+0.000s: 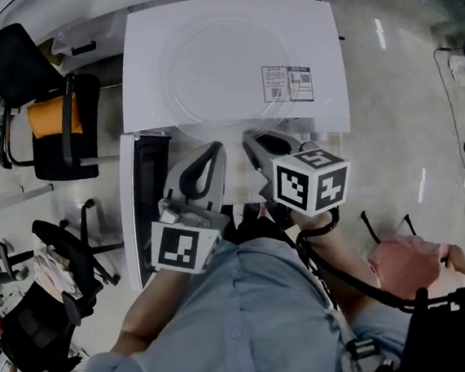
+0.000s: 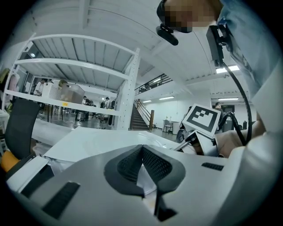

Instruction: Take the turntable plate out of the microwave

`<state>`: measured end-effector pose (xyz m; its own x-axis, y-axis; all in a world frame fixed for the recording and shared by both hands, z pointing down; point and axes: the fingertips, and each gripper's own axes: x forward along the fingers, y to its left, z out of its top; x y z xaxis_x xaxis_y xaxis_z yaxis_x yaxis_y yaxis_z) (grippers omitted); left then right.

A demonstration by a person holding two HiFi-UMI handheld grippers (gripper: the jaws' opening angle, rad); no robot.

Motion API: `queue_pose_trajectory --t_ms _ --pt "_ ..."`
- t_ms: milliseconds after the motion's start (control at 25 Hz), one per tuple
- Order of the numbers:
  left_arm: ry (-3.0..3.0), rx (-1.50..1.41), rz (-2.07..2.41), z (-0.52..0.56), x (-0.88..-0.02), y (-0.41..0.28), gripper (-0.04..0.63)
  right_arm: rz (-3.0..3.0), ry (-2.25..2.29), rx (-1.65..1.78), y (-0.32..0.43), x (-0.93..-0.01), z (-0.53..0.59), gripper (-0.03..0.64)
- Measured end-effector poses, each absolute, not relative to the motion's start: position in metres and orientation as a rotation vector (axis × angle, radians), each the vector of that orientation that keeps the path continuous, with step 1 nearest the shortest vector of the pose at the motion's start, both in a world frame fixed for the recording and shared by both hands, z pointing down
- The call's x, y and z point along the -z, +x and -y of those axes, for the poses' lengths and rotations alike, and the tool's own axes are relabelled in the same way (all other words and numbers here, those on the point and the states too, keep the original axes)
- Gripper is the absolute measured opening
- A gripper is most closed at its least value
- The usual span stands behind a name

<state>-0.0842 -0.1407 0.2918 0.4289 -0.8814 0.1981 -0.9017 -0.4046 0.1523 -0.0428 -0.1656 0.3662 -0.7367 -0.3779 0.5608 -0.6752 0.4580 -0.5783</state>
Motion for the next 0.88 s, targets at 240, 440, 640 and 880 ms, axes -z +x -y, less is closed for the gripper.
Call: queue_pose_trajectory --t_ms 240,440,640,880 --pt "2.429 -0.121 1.580 0.149 -0.292 -0.092 0.008 2.363 0.887 -1.215 -0.047 -0.370 0.170 0.002" --pt "2.437 -0.129 1.608 0.147 -0.290 -0.093 0.008 2.364 0.853 -1.238 -0.049 -0.382 0.154 0.002" --pt "2.452 -0.119 1.649 0.132 -0.277 -0.085 0.008 2.387 0.825 -1.227 -0.041 -0.381 0.114 0.002" --pt "2.472 -0.075 1.756 0.118 -0.251 -0.077 0.008 2.649 0.961 -0.969 -0.024 -0.325 0.111 0.000"
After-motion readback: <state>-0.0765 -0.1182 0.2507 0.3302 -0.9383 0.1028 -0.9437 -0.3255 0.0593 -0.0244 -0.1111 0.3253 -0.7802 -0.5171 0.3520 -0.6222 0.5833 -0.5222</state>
